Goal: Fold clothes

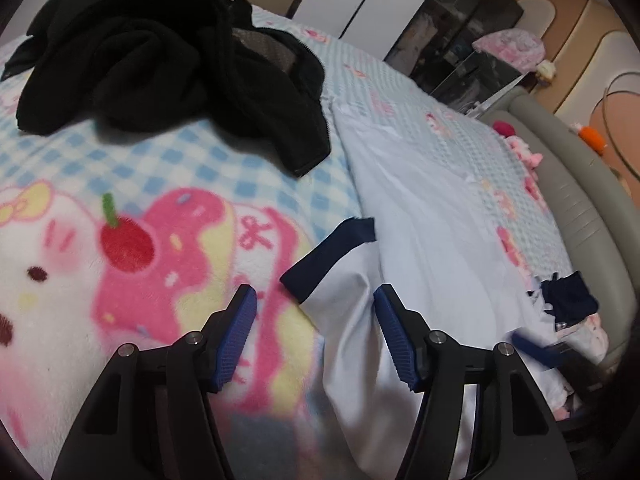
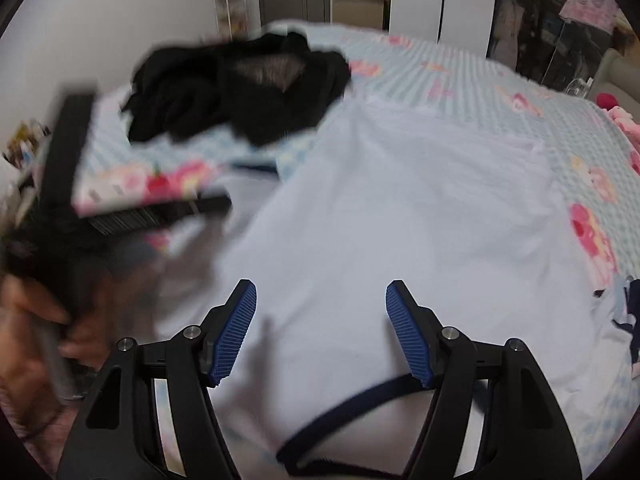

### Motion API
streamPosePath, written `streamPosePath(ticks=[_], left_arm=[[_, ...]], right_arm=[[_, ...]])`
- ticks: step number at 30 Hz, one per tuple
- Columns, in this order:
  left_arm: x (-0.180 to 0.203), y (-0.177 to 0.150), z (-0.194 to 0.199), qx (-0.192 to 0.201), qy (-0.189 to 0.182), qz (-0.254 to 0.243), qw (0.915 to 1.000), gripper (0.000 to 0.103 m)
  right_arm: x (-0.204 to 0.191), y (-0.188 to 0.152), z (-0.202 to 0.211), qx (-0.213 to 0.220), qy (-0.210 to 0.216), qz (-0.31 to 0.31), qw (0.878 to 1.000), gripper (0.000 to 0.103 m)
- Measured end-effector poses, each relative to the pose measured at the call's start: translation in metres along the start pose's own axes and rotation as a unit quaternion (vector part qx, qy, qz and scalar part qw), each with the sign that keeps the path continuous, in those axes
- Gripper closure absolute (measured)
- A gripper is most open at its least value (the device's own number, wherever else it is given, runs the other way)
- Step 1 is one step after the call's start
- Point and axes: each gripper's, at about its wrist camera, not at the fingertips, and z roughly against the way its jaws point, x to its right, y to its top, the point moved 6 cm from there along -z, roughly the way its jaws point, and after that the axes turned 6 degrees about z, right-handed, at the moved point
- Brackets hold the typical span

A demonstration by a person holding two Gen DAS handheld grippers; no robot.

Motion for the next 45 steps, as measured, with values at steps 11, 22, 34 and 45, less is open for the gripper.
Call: streamPosePath(ticks=[11, 22, 34, 45], left_arm=[[-0.012, 0.010, 0.007, 0.003, -0.032, 0.045, 0.9985, 0.061], [0.017, 0.022, 0.033, 0.068, -0.029, -0.002, 0.9973, 0.097], [-0.056, 0.037, 0.048, 0.042, 0.026, 0.102, 0.9935, 0.078], [0.001, 0.021, 0.042, 0.020, -0.063, 0.010, 0.9978, 0.059]], right_arm=[[0.040, -0.041, -0.013, -0.052, -0.043, -0.052, 0.996, 0.030], [0.015, -0.018, 0.002, -0.009, -0.017, -0.045, 0.999, 0.030], [0.028, -0.033, -0.017, -0.062, -0.062, -0.044, 0.995, 0.029], [-0.059, -0.009, -0.025, -0.017, 0.068, 0.030, 0.997, 0.029]])
